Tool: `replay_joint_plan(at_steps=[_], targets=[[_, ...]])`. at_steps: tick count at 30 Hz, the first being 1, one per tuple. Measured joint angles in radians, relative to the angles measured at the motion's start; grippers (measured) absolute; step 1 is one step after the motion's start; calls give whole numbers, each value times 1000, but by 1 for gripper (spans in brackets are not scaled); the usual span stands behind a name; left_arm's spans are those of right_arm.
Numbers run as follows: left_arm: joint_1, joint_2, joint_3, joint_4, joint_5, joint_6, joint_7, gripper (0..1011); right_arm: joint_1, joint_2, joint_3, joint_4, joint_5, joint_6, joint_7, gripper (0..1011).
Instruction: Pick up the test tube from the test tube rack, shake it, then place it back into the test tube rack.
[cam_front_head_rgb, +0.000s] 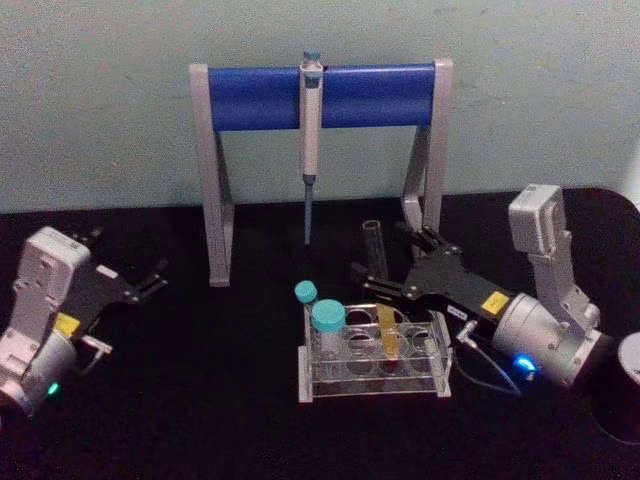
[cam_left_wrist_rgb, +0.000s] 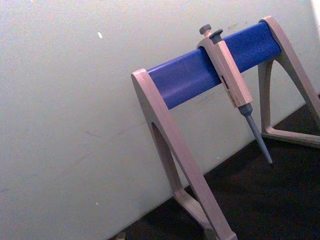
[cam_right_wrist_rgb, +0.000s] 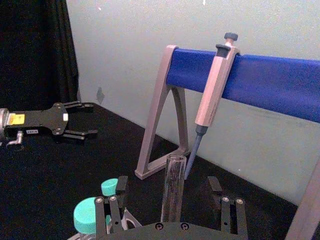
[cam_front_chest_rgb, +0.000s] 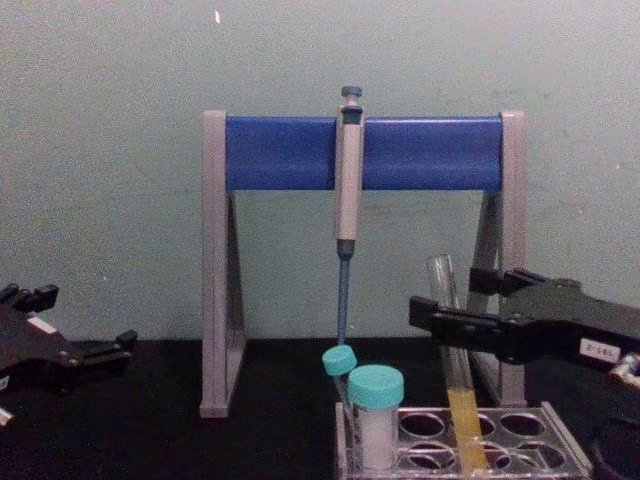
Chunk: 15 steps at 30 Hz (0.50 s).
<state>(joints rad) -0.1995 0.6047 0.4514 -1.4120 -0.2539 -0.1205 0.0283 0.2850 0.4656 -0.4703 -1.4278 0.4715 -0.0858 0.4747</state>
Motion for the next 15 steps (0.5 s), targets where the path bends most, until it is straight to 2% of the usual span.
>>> replay_joint_plan(at_steps=[6,15], targets=[[0,0,0,0,0,0,0,1001,25,-21,-1,28,-5,56,18,1000],[0,0,0,0,0,0,0,1001,36,-34,2,41,-26,98,25,1000]])
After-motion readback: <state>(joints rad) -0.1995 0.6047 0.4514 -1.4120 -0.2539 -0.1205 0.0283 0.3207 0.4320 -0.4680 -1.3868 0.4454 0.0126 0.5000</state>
